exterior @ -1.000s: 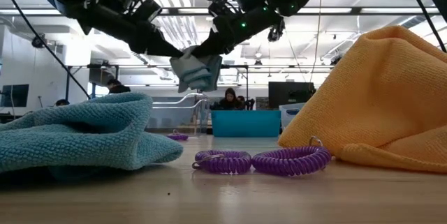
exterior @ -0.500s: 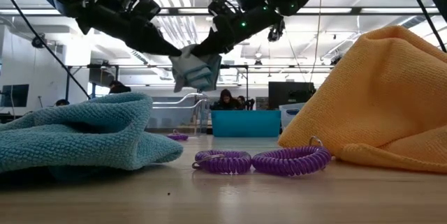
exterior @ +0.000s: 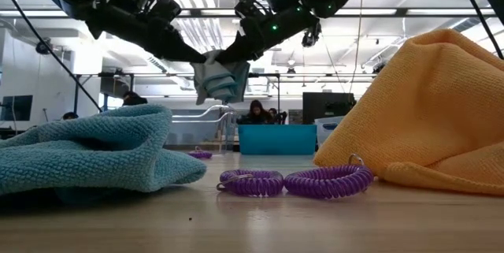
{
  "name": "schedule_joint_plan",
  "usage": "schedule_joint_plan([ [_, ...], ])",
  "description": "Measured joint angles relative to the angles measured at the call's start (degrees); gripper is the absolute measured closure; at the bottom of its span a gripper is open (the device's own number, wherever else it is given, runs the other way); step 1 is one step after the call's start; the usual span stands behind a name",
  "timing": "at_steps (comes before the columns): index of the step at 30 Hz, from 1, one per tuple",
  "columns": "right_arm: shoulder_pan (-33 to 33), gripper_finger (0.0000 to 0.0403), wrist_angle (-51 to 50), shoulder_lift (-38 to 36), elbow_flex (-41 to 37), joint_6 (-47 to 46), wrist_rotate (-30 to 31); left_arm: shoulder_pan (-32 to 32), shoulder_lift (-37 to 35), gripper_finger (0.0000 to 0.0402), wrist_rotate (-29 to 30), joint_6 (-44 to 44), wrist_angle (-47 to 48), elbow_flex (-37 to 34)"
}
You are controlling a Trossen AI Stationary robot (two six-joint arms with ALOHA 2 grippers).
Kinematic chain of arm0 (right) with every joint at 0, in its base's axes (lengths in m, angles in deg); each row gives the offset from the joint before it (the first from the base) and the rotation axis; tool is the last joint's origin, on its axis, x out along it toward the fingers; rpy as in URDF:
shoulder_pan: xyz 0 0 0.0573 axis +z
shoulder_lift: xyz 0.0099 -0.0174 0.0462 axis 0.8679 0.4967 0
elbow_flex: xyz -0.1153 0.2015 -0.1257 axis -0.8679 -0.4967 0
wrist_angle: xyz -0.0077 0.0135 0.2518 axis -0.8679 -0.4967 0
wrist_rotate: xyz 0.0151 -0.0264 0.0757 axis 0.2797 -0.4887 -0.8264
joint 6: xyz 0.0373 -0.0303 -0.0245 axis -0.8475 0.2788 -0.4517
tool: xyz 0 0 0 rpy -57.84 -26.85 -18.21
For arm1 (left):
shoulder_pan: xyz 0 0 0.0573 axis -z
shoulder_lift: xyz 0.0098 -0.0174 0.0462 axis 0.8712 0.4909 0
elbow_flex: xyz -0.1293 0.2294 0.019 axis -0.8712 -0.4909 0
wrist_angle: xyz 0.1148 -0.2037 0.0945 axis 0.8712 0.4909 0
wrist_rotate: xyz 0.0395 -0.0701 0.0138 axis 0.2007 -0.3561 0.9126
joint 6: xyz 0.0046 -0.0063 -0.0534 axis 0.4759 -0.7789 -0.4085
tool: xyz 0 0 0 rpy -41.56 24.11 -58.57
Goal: Pick & Place Sports Items
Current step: Put the folded light blue towel into the transparent bin
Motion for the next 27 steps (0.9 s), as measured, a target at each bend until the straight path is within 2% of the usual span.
schedule_joint_plan([
  [4,0.0,0.0392,0.0,0.0,0.0,0.0,0.0,0.1,0.0,0.0352,0.2,-2.9,0.0,0.0],
  [10,0.0,0.0392,0.0,0.0,0.0,0.0,0.0,0.1,0.0,0.0353,0.2,0.0,0.1,0.0],
  [27,0.0,0.0392,0.1,0.0,0.0,0.0,0.0,0.1,0.0,0.0354,0.3,-0.7,0.2,-0.1],
])
